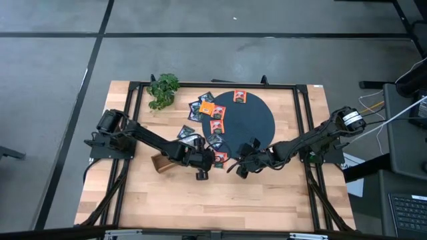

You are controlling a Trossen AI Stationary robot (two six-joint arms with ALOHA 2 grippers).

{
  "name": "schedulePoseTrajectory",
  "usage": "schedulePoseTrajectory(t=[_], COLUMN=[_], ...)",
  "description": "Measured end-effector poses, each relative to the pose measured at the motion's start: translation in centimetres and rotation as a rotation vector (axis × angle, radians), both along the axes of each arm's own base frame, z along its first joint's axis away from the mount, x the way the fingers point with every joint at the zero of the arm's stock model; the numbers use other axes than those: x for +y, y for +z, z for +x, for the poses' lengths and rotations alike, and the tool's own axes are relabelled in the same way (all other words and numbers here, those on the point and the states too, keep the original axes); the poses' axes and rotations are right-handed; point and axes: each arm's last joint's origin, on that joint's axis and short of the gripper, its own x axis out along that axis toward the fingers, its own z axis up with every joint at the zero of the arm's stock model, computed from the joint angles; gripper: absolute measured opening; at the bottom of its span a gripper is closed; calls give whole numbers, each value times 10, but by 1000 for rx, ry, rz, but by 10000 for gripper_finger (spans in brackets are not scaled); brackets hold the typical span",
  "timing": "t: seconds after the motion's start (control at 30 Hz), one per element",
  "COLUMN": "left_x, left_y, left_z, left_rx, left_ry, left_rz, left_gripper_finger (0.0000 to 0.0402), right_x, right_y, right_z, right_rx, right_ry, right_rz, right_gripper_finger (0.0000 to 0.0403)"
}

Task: Pick & Place Tea
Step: Put the orange tea bag into the middle section of the wooden organizer

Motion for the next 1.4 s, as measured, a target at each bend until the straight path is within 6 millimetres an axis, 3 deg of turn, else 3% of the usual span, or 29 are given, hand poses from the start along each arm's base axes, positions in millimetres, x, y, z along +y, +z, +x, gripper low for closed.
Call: schedulePoseTrajectory(t=[0.3, 0.7, 0.93, 1.4], left_x=[-4, -6, -8, -12], left_y=[-8, -11, -33, -44], left_z=[11, 11, 13, 10], left_rx=[-60, -50, 11, 109], left_ry=[-56, -79, -97, -180], left_rz=[-33, 13, 10, 13], left_gripper_finger=[51, 51, 51, 51], right_x=[-4, -4, 0, -1], right_y=[0, 1, -1, -2], right_z=[2, 3, 1, -1], right_rx=[-2, -7, 38, 10], right_ry=[2, 20, 90, -62], right_rz=[24, 13, 111, 142], right_gripper_finger=[124, 124, 124, 124])
